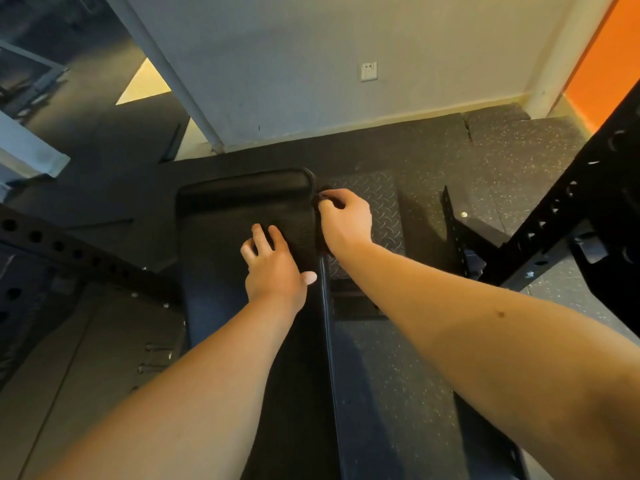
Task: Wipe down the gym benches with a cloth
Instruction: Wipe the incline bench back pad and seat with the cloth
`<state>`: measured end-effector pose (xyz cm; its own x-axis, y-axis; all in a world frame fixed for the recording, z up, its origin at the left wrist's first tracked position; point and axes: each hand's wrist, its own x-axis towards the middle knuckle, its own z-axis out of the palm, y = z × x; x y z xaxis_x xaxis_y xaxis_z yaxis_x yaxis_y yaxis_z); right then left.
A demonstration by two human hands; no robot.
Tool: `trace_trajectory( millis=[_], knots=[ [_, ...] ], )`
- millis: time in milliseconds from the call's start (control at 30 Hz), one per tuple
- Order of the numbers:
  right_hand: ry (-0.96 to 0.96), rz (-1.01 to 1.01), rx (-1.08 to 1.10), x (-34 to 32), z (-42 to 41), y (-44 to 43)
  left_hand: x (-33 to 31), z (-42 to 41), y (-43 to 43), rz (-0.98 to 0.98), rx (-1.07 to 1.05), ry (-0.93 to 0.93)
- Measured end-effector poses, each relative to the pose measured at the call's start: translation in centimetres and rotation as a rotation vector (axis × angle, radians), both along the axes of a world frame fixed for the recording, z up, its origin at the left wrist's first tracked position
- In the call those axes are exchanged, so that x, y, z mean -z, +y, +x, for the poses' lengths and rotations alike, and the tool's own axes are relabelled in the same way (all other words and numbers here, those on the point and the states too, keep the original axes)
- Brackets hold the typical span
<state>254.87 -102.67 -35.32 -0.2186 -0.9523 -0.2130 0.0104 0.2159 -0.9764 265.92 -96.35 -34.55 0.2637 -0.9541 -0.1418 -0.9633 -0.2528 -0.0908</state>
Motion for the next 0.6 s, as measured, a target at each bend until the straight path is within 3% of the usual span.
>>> trace_trajectory(
  millis=[333,500,600],
  knots=[
    [0.092,0.186,-0.121,4.1,-1.2,7.0,-0.4,-0.3,0.0,-0.007,-0.020,0.051],
    [0.012,0.026,0.032,-0.2,-0.6,0.9,-1.0,0.4,0.6,-0.025,0.008,0.153],
    [0.090,-0.019,0.008,-0.3,0.5,1.4,-1.5,1.1,1.3,-0.093,0.022,0.168]
  ],
)
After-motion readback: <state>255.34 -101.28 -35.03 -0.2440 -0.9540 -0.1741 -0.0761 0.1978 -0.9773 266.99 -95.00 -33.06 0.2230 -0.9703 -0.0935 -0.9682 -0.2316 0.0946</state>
